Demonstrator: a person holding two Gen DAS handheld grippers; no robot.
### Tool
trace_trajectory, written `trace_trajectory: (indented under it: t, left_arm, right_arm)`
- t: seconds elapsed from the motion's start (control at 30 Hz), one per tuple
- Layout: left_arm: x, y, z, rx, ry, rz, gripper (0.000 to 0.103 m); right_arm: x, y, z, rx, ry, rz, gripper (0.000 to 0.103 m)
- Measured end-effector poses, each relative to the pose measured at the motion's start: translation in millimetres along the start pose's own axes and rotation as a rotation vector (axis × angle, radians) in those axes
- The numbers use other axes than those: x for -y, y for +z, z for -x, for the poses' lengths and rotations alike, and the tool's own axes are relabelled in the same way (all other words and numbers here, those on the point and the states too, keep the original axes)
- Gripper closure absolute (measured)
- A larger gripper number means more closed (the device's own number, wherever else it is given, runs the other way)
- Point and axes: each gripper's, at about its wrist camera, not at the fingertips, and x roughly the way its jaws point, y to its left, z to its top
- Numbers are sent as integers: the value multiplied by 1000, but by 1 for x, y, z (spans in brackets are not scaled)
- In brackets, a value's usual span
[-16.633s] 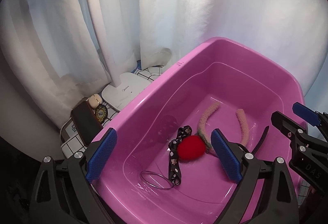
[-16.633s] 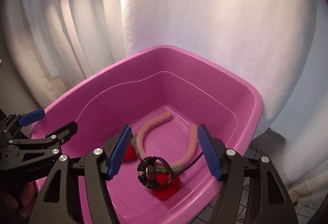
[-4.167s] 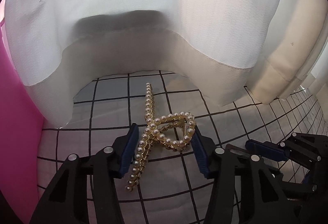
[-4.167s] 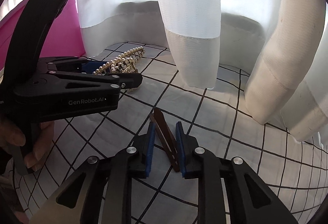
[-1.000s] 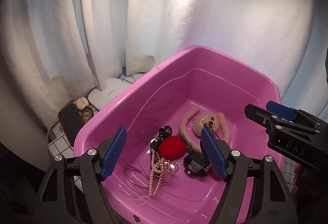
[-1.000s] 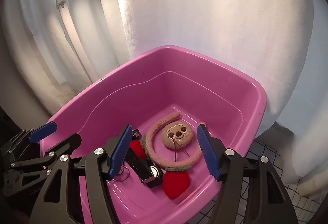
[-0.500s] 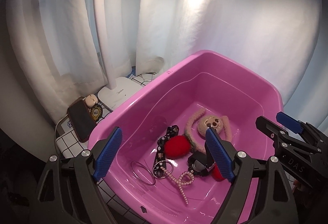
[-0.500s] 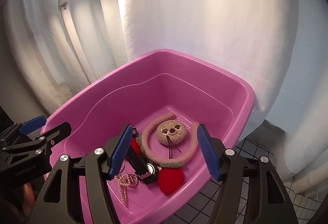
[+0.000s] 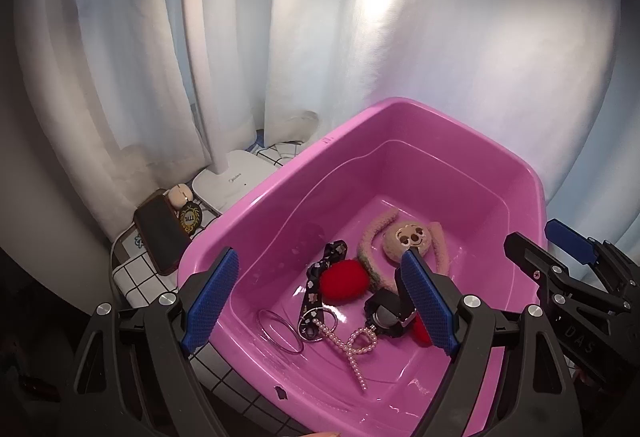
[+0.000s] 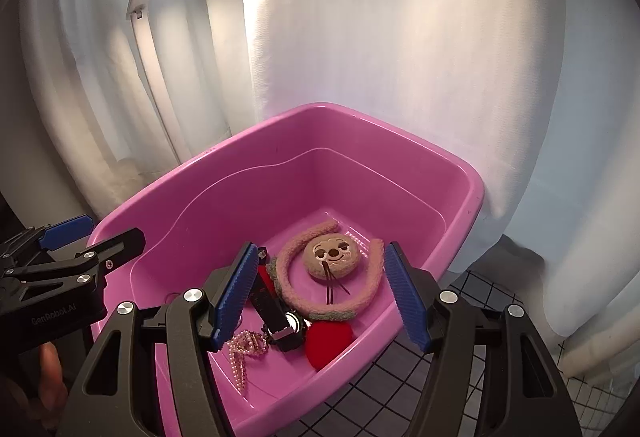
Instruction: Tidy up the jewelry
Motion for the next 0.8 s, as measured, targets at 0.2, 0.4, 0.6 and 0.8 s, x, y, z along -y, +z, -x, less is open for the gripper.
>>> trace_trajectory:
  t: [0.2,0.4,0.6,0.8]
  left_arm:
    - [1,-2,3,3,5,-1,21]
    - [1,-4,5,1,6,0,21]
    - [2,-5,7,1,5,0,21]
    - [2,-7,10,0,5,-2,21]
  right_arm:
    - [-1,-3,7,9,-6,9,40]
    - [-4,-4,13,20,-13,12,40]
    - [-5,-6,16,19,-18,6,40]
    - [-5,-7,19,23,-25,8,40]
